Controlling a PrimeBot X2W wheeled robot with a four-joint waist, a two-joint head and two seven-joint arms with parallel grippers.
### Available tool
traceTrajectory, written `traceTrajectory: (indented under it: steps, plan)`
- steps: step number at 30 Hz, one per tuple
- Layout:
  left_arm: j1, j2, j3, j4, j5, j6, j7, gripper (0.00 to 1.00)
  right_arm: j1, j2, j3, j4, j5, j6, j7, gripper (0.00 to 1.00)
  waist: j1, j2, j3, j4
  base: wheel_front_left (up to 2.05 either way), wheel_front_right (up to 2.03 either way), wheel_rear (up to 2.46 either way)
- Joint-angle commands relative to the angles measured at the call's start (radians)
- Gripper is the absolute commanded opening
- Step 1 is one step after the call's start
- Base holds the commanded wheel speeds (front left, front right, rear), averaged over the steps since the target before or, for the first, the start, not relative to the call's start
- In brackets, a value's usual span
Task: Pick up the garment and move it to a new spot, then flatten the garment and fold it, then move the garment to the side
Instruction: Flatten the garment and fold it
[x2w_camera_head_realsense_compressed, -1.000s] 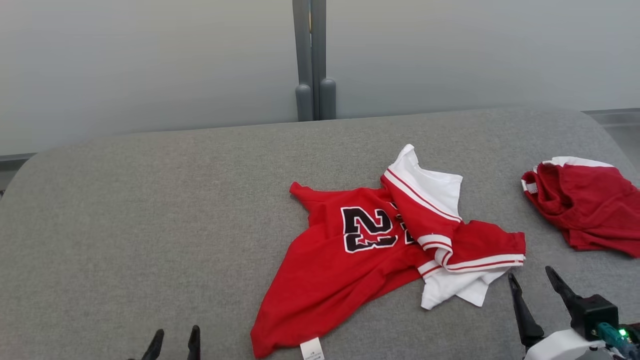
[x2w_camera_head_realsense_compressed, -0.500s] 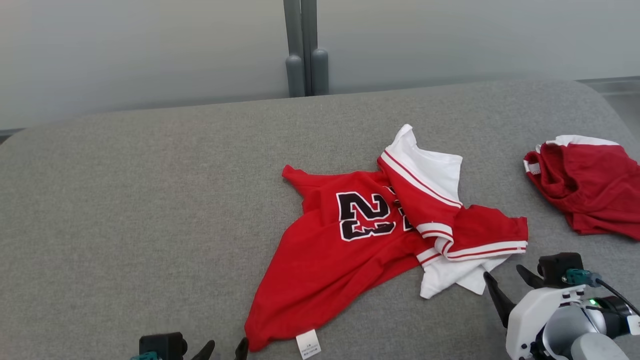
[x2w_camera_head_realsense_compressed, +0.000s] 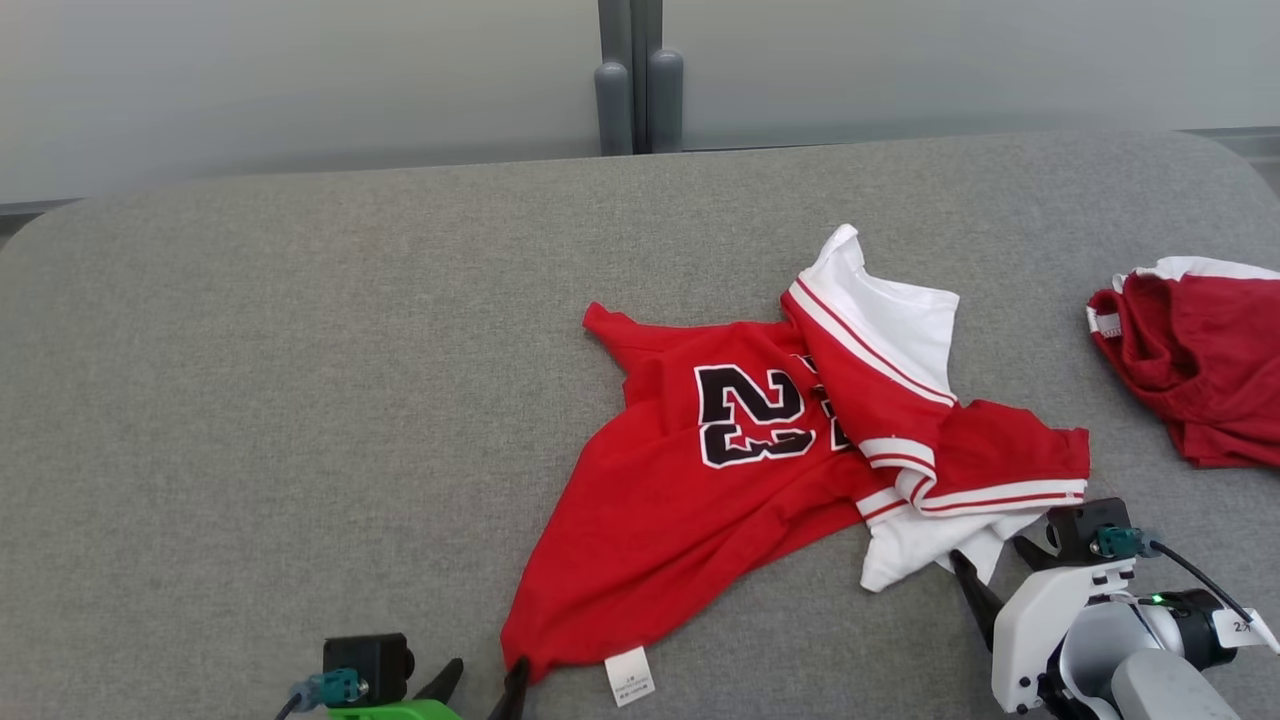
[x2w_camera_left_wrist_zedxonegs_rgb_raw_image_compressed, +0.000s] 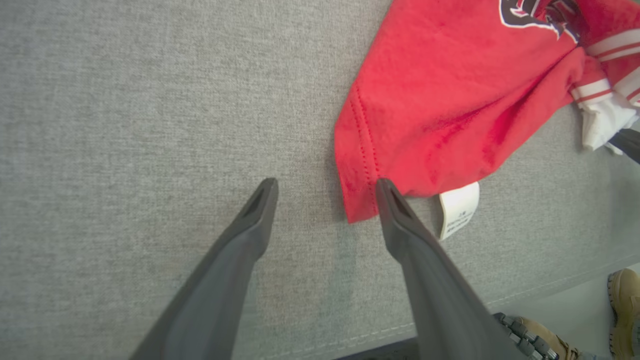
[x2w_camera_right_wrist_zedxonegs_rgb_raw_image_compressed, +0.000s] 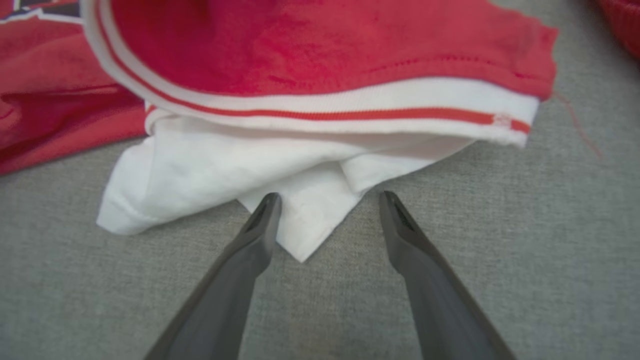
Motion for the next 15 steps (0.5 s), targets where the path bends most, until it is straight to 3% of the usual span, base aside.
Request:
traceTrajectory:
  steps: [1, 15]
  plan:
    - [-0.014, -0.003, -0.005, 0.005, 0.002, 0.001, -0.005, 1.00, -0.010, 0.001, 0.003, 0.013, -0.006, -0.002, -0.005, 1.00, 0.0000, 0.0000, -0.002, 0.001, 0.00, 0.00, 0.00]
    - [-0.049, -0.018, -0.055, 0.062, -0.035, -0.024, 0.008, 1.00, -0.059, 0.013, 0.037, 0.085, 0.007, -0.002, -0.029, 1.00, 0.0000, 0.0000, 0.005, -0.006, 0.00, 0.00, 0.00]
